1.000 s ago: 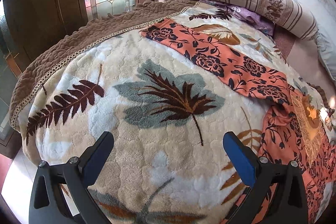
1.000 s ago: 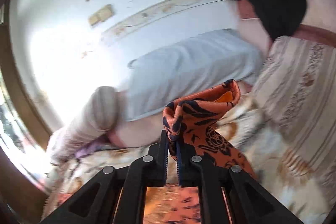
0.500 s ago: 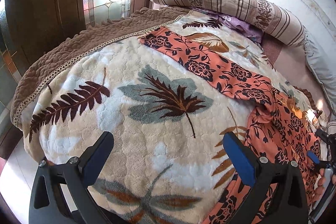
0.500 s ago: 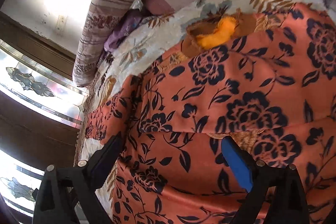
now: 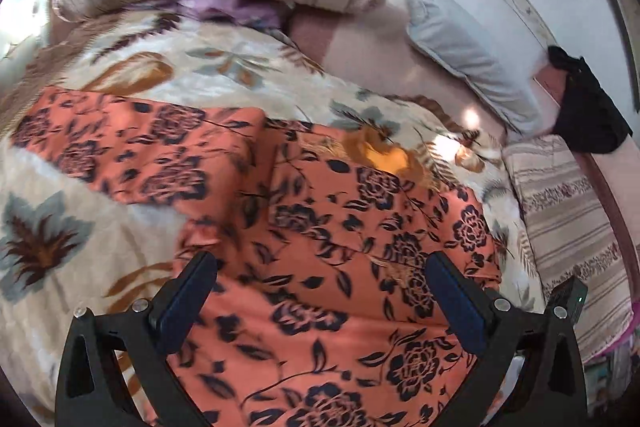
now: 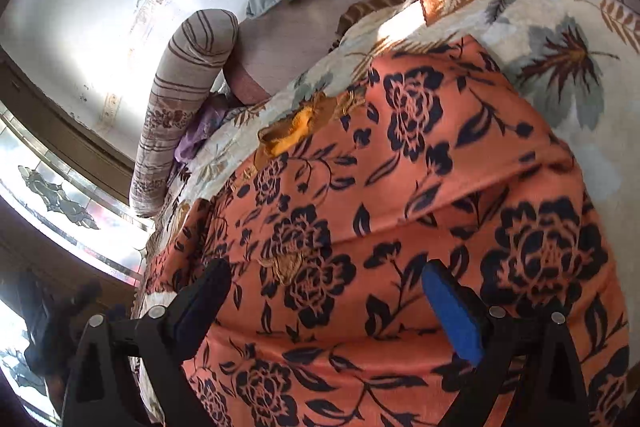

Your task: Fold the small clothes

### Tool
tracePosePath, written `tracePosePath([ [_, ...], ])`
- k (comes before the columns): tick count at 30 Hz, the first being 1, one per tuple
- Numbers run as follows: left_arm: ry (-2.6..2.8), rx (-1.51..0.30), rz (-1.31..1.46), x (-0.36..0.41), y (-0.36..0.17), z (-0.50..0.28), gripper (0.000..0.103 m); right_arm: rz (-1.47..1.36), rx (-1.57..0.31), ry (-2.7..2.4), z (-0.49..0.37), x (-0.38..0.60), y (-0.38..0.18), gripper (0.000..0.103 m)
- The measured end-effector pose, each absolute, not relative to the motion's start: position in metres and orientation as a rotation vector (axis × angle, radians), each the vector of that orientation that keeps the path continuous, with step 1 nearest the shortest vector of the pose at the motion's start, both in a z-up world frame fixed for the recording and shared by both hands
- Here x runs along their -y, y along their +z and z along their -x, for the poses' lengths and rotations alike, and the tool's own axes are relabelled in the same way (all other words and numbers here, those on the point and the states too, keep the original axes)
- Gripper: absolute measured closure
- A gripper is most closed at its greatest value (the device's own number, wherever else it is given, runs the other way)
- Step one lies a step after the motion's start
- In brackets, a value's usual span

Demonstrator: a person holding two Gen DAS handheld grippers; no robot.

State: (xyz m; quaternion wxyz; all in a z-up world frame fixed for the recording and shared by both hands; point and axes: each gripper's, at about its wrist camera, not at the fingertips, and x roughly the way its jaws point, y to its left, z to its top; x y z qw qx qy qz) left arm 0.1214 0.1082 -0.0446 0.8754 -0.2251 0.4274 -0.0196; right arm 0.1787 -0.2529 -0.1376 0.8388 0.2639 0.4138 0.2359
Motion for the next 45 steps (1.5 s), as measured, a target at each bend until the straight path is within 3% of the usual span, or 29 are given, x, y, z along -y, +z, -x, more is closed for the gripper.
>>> tracePosePath([
  [7,0.024,-1.001,0.566,-0.125,-0.111,-0.194,0.001,-0.42,-0.819,0.499,-0.156,0.245,-0.163,0.005],
  [13,0.009,-0.982,0.71,-0.138,-0.122,-0.206,0.001,-0.445,-0.806,0.517,-0.16,0.247,-0.168,0.005],
  [14,0.005,-0.994,0.711,-0.137,-0.125,-0.207,0.006,-0.446,-0.805,0.518,-0.16,0.247,-0.169,0.005],
  [17,0.023,-1.029,0.689,-0.133,-0.131,-0.209,0.036,-0.45,-0.803,0.522,-0.159,0.249,-0.171,0.005],
  [20,0.04,-1.041,0.677,-0.133,-0.133,-0.211,0.04,-0.452,-0.801,0.523,-0.159,0.249,-0.171,0.005],
  [23,0.125,-1.096,0.618,-0.136,-0.134,-0.214,0.096,-0.454,-0.799,0.523,-0.159,0.249,-0.172,0.005],
  [30,0.163,-0.856,0.481,-0.112,-0.064,-0.152,0.095,-0.451,-0.8,0.521,-0.158,0.248,-0.171,0.005],
  [35,0.212,-1.077,0.496,-0.125,-0.127,-0.157,0.095,-0.486,-0.878,0.512,-0.165,0.249,-0.157,0.005],
  [41,0.185,-1.046,0.508,-0.137,-0.127,-0.151,0.092,-0.64,-0.711,0.527,-0.233,0.294,-0.082,0.005],
  [43,0.193,-1.047,0.497,-0.133,-0.125,-0.152,0.092,-0.731,-0.747,0.469,-0.284,0.312,-0.093,0.005],
  [45,0.202,-1.048,0.483,-0.131,-0.124,-0.153,0.092,-0.834,-0.934,0.362,-0.333,0.325,-0.145,0.005],
])
